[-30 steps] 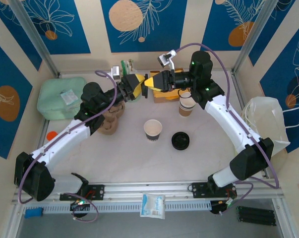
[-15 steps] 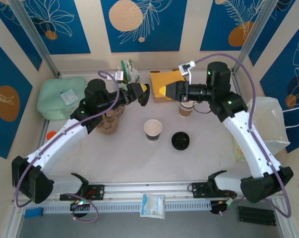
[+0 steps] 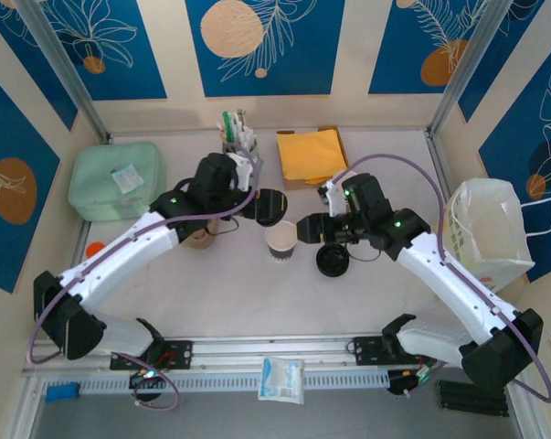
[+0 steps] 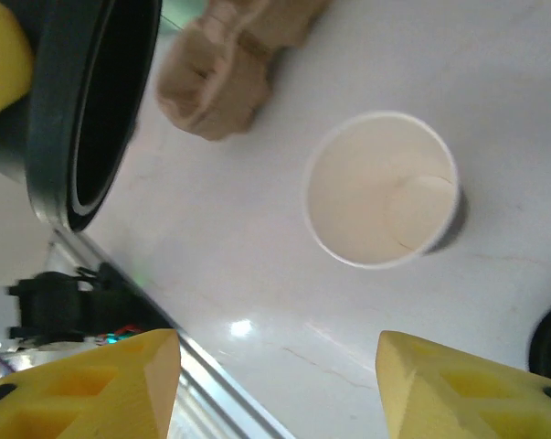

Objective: Pack the takeout coffee

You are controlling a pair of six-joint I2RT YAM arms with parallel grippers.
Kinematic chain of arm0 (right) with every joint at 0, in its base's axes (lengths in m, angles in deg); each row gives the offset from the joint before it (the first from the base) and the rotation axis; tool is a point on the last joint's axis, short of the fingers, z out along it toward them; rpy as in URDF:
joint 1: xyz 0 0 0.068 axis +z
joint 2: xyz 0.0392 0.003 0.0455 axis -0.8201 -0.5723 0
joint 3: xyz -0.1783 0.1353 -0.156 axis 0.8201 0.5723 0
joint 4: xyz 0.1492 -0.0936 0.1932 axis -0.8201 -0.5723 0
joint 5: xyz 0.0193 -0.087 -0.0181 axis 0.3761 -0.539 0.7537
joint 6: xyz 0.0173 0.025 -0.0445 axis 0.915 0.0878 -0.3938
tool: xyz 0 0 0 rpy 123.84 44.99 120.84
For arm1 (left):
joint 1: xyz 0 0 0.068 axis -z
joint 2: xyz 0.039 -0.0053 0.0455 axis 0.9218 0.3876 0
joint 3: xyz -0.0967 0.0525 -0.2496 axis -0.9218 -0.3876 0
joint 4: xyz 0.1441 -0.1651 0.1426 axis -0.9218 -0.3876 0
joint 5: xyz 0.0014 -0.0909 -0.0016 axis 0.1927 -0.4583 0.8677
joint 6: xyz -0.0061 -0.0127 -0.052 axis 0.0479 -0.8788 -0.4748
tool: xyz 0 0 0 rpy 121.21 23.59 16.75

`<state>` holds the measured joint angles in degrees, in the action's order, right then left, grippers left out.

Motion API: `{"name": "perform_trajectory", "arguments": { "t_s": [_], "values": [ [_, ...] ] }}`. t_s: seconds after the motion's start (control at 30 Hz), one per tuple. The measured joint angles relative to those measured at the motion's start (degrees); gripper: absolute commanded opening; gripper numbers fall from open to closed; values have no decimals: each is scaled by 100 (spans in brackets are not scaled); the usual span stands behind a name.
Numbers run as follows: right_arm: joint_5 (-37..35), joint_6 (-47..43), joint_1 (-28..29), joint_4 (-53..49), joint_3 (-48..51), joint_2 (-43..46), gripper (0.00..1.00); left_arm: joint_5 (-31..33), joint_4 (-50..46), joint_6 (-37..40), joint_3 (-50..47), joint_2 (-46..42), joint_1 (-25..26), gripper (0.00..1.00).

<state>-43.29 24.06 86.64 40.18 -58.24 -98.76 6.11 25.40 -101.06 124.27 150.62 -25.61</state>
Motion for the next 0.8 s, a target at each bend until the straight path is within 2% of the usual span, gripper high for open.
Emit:
{"name": "perform_trajectory", "arguments": {
  "t_s": [0.23, 0.53, 0.8],
  "values": [
    [-63, -63, -216, 527, 933, 374, 62, 608, -612, 507, 382, 741, 428, 70],
    [330, -192, -632, 1200, 1757, 516, 63, 1222, -1023, 911, 938, 1493, 837, 70],
    [634, -254, -861, 1591, 2140, 570, 63, 1762, -1311, 1104, 1091, 1810, 1106, 70]
  ]
}}
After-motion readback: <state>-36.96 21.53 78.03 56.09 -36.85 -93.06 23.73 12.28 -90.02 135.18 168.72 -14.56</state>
